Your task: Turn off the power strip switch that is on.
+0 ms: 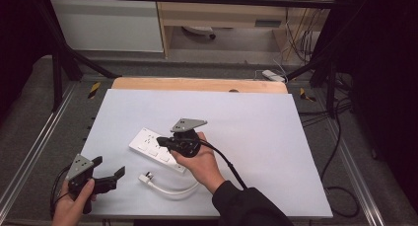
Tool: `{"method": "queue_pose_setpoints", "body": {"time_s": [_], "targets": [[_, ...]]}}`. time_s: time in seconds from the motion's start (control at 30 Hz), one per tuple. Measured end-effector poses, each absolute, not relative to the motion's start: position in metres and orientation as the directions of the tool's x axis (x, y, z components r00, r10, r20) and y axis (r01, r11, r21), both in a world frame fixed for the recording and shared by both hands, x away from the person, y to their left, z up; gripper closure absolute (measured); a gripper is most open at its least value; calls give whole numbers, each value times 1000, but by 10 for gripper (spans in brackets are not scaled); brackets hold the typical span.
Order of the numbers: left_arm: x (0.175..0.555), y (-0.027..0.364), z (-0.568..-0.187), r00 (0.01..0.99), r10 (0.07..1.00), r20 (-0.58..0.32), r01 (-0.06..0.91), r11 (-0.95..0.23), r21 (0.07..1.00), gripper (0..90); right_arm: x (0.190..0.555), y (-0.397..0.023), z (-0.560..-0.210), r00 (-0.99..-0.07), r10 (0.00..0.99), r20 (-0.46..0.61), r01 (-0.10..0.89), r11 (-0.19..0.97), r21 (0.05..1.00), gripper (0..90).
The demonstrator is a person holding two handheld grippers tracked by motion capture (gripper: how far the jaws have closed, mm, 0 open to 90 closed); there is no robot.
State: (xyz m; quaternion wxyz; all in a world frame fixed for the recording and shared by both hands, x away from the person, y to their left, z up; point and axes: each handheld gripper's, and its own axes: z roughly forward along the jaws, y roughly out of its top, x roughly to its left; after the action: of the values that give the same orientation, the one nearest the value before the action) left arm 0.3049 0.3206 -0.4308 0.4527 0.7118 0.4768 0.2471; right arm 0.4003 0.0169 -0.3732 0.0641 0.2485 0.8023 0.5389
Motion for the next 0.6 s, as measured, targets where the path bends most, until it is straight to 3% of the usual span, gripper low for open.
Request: {"method": "queue_pose_setpoints", "body": {"time_s": [0.6], "targets": [[306, 320, -432, 427, 901, -75, 456, -143, 878, 62, 416, 37, -394, -857, 482, 185, 356, 294, 887, 900]]}}
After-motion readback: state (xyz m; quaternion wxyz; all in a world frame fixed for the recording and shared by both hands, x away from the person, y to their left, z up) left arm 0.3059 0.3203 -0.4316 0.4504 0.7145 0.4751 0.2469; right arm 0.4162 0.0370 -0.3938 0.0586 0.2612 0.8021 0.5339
